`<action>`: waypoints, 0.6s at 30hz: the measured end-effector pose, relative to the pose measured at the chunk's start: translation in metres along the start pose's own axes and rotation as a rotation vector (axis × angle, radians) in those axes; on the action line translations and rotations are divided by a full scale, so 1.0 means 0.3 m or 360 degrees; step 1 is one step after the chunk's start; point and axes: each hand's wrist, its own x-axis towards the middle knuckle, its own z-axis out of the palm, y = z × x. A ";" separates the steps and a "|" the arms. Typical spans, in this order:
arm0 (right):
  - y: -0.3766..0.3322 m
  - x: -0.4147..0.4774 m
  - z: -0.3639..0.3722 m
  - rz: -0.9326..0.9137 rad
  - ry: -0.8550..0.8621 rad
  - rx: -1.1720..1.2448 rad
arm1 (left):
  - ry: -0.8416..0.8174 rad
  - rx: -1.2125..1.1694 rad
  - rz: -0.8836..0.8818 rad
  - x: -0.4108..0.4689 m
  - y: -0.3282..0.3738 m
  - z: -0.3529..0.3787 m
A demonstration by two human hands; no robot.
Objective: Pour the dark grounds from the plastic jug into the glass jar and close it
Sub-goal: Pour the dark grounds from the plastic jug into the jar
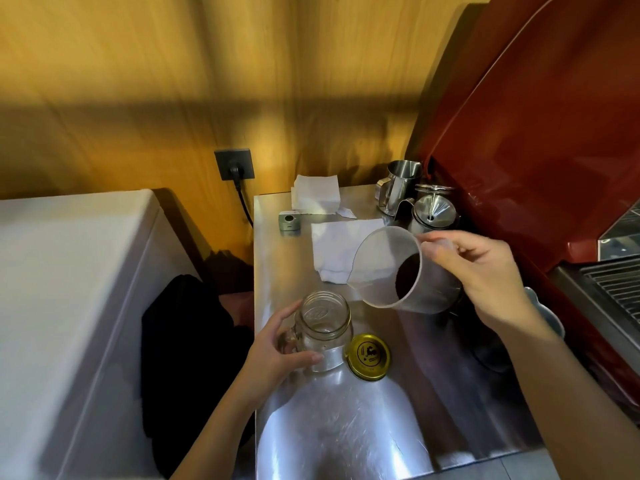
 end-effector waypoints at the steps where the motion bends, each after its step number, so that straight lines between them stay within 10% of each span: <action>1: -0.020 0.011 0.005 -0.0018 -0.0053 -0.0026 | 0.0021 -0.0016 -0.0007 -0.002 0.000 0.004; 18: -0.182 0.123 0.147 -0.0492 -0.0648 -0.0978 | 0.0086 0.0031 -0.0016 -0.014 0.013 0.017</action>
